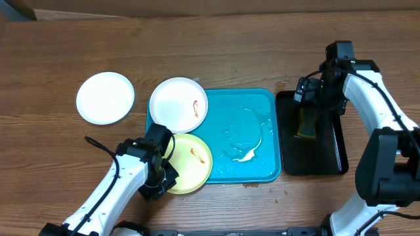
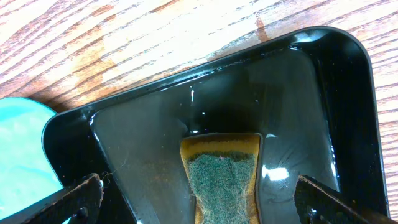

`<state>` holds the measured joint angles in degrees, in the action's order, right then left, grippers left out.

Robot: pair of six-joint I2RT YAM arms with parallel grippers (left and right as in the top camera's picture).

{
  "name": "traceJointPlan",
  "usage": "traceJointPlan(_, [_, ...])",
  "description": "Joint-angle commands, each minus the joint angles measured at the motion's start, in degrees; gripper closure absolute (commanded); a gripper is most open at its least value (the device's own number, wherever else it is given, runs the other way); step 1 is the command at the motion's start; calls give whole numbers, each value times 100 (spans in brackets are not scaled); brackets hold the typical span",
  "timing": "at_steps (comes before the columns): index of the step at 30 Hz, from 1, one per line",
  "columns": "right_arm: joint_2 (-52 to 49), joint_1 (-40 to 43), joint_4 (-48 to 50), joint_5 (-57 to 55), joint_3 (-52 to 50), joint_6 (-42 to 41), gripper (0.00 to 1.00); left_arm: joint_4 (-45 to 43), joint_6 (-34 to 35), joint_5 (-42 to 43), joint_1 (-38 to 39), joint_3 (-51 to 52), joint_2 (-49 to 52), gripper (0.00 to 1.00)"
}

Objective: Clean dirty plates on tray and stack at the side

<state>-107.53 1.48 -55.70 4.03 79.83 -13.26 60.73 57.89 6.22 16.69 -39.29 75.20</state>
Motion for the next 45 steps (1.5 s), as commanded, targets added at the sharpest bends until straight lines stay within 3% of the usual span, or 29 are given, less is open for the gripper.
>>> traceJointPlan(1, [15,15,13,-46,76,17,0,9,-90,-39,24,52,24,74])
traceJointPlan(12, [15,15,13,-46,76,17,0,-4,-92,-42,24,168,24,75])
traceJointPlan(17, [15,15,13,-46,76,17,0,-74,-92,-42,24,170,24,80])
traceJointPlan(31, [15,15,13,-48,76,17,0,-142,-114,-42,24,170,24,84])
traceJointPlan(35, [13,15,13,-48,76,17,0,-144,-122,-39,24,170,24,93])
traceJointPlan(41, [15,15,13,-48,76,17,0,-149,-275,129,24,166,22,96])
traceJointPlan(45, [15,15,13,-48,76,17,0,-284,-863,417,24,17,22,96])
